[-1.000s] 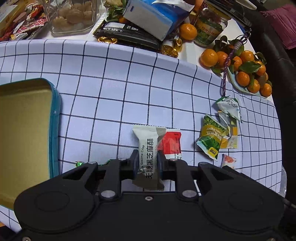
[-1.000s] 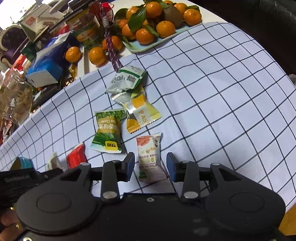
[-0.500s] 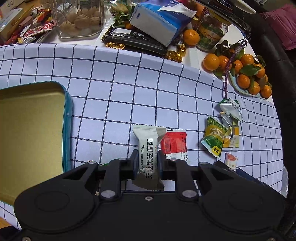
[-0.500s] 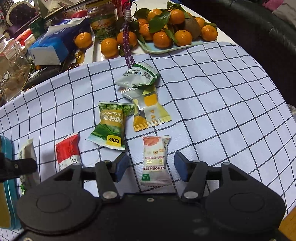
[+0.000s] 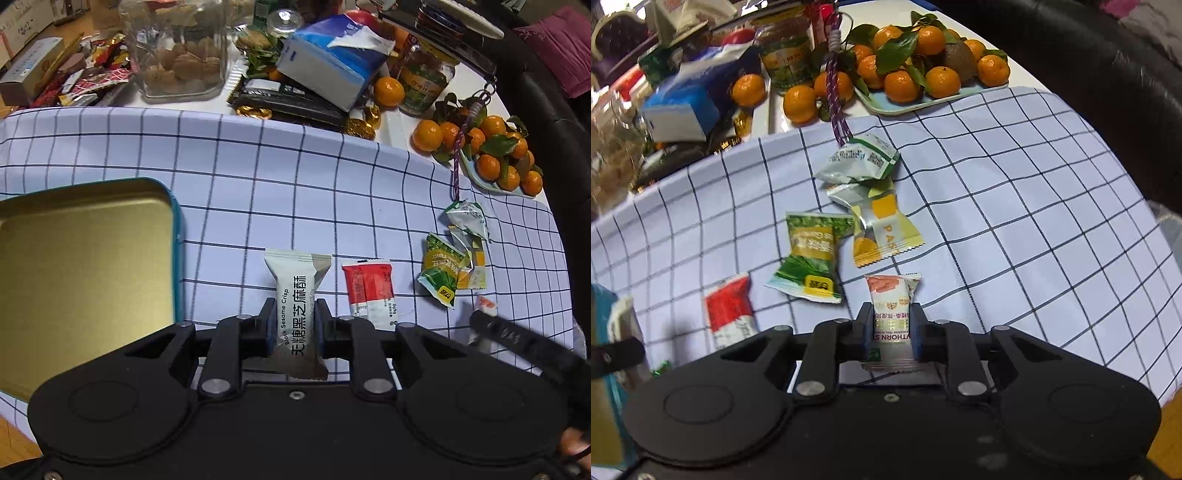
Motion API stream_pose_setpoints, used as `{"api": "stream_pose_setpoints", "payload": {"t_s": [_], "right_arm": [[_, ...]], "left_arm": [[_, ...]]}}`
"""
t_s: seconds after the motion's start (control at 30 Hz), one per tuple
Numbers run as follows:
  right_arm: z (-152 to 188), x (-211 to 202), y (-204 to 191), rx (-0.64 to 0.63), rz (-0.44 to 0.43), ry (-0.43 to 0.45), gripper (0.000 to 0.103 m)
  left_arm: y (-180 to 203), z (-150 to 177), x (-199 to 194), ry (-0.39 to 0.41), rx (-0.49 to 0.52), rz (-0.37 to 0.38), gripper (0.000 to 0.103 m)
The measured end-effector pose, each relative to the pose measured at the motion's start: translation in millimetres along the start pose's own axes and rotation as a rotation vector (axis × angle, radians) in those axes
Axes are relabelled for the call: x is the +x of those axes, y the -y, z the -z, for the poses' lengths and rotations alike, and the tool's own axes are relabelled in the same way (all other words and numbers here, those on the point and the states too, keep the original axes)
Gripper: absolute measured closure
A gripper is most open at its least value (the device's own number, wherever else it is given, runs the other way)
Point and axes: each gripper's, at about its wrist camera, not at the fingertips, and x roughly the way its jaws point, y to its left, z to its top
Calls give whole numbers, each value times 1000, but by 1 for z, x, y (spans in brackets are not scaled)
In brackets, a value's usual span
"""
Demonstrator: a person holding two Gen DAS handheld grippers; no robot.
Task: Organize snacks
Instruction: 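Carry both packets over the gold tray with both tools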
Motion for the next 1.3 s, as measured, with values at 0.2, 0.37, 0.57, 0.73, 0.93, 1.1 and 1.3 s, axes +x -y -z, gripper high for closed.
{"api": "stream_pose_setpoints", "payload": {"t_s": [0.2,0.37,0.57,0.73,0.93,1.1,1.3], "right_arm": [[-15,-23,-1,92,14,56,82],[-19,-37,-16,131,-3,80,82],[-10,-48,-58,66,-110,65,82],[3,-57,-95,-2,-165,52,82],[17,-75,-129,-52,-265,51,82],[35,-85,-160,-130,-355,56,82],[63,-95,-195,-261,-469,45,82]], "left_arm": [[-27,1,-19,37,-36,-39,76],[-52,2,-29,60,-80,-92,76],[-83,5,-37,78,-127,-149,76],[-107,10,-39,76,-168,-167,76],[-139,17,-49,86,-226,-179,76],[-167,23,-60,109,-278,-201,76],[-202,28,-65,116,-354,-231,76]]}}
